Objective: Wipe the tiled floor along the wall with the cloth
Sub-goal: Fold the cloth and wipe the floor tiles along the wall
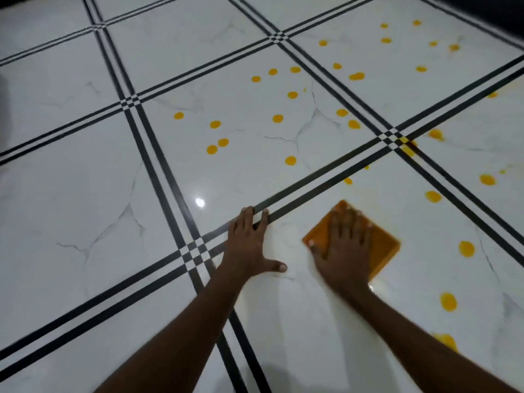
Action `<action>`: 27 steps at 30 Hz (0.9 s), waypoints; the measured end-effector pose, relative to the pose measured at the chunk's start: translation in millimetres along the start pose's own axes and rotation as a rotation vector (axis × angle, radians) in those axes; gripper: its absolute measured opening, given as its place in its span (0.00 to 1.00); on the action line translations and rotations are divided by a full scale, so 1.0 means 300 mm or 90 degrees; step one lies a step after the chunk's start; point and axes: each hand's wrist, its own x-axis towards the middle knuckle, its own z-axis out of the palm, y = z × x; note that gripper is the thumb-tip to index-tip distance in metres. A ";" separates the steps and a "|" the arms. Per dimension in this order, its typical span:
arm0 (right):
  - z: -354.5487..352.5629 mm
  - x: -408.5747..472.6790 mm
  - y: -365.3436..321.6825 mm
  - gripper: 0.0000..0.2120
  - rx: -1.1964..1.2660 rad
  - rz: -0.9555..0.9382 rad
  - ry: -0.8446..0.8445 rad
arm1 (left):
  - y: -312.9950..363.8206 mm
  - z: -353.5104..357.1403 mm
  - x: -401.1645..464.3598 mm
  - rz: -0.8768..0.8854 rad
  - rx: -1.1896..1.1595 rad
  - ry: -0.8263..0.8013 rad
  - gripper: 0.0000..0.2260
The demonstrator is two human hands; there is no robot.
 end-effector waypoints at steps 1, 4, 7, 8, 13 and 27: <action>0.016 -0.026 -0.061 0.43 0.006 -0.063 -0.029 | -0.019 -0.001 -0.006 -0.007 0.008 0.003 0.61; 0.015 0.169 -0.102 0.38 -0.009 -0.300 -0.091 | -0.014 0.003 0.003 0.002 0.021 0.001 0.61; -0.033 0.440 0.068 0.34 -0.023 -0.180 -0.093 | -0.017 0.016 0.000 -0.008 -0.005 -0.005 0.62; -0.057 0.477 0.149 0.34 -0.010 -0.096 -0.071 | -0.020 0.014 0.000 -0.015 -0.011 -0.007 0.62; -0.064 0.208 0.162 0.35 -0.022 -0.053 -0.017 | 0.041 -0.022 0.031 -0.037 0.002 -0.032 0.67; -0.055 0.136 0.230 0.36 0.008 0.131 0.034 | 0.216 -0.003 0.133 -0.033 -0.024 0.002 0.65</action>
